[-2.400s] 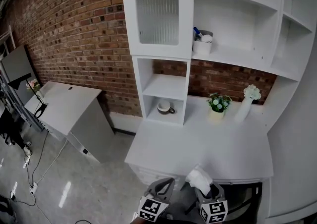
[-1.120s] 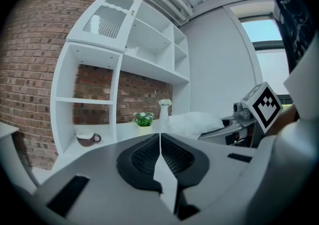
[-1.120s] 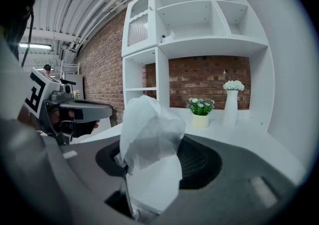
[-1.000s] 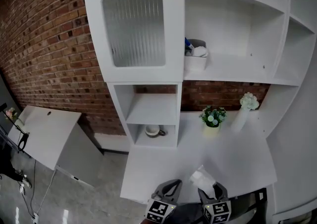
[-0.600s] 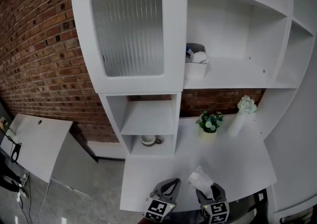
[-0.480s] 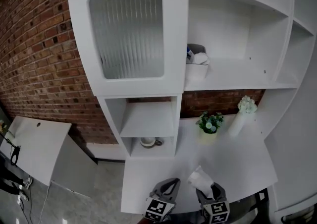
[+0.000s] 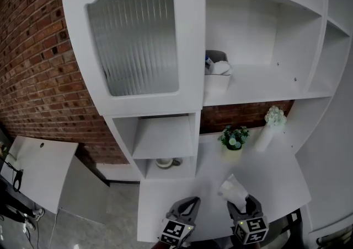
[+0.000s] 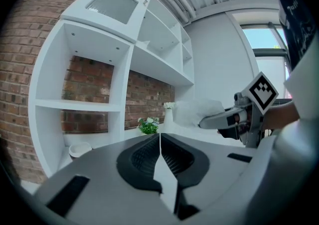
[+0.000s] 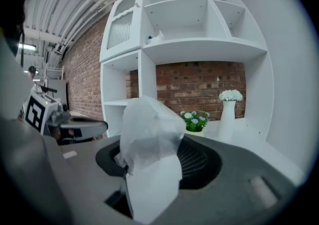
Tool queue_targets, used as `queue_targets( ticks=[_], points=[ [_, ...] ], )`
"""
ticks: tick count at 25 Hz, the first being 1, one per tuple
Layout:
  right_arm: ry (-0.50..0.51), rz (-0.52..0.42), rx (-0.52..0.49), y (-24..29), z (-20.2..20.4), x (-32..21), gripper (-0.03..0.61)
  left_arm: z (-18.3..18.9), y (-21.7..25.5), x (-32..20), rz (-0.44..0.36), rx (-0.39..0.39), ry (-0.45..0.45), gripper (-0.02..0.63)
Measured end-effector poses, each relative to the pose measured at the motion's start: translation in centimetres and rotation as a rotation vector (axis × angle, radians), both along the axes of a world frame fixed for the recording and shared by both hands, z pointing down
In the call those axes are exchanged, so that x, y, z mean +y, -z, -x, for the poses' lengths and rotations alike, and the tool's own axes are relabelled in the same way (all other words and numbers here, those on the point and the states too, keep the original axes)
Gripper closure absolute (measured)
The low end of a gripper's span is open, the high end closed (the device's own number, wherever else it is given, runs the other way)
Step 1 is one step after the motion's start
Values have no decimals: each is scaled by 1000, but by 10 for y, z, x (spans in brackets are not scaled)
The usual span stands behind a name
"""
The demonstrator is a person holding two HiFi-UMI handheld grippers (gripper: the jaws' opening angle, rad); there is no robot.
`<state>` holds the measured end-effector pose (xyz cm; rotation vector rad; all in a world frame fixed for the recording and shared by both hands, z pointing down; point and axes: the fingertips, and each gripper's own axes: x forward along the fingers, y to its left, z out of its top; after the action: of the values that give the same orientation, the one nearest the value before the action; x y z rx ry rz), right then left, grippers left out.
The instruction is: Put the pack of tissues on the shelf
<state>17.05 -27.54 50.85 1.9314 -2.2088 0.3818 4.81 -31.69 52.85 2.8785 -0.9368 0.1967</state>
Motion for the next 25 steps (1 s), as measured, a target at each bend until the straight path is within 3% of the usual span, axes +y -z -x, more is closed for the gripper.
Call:
queue_targets(
  ticks=[3, 19, 25],
  points=[
    [1, -39, -69, 30, -17, -9, 342, -6, 1, -3, 2, 9, -2, 600],
    [10, -165, 71, 168, -74, -55, 343, -39, 11, -15, 14, 15, 4, 600],
    [47, -274, 128, 226, -80, -71, 344, -43, 3, -17, 4, -12, 21, 600]
  ],
)
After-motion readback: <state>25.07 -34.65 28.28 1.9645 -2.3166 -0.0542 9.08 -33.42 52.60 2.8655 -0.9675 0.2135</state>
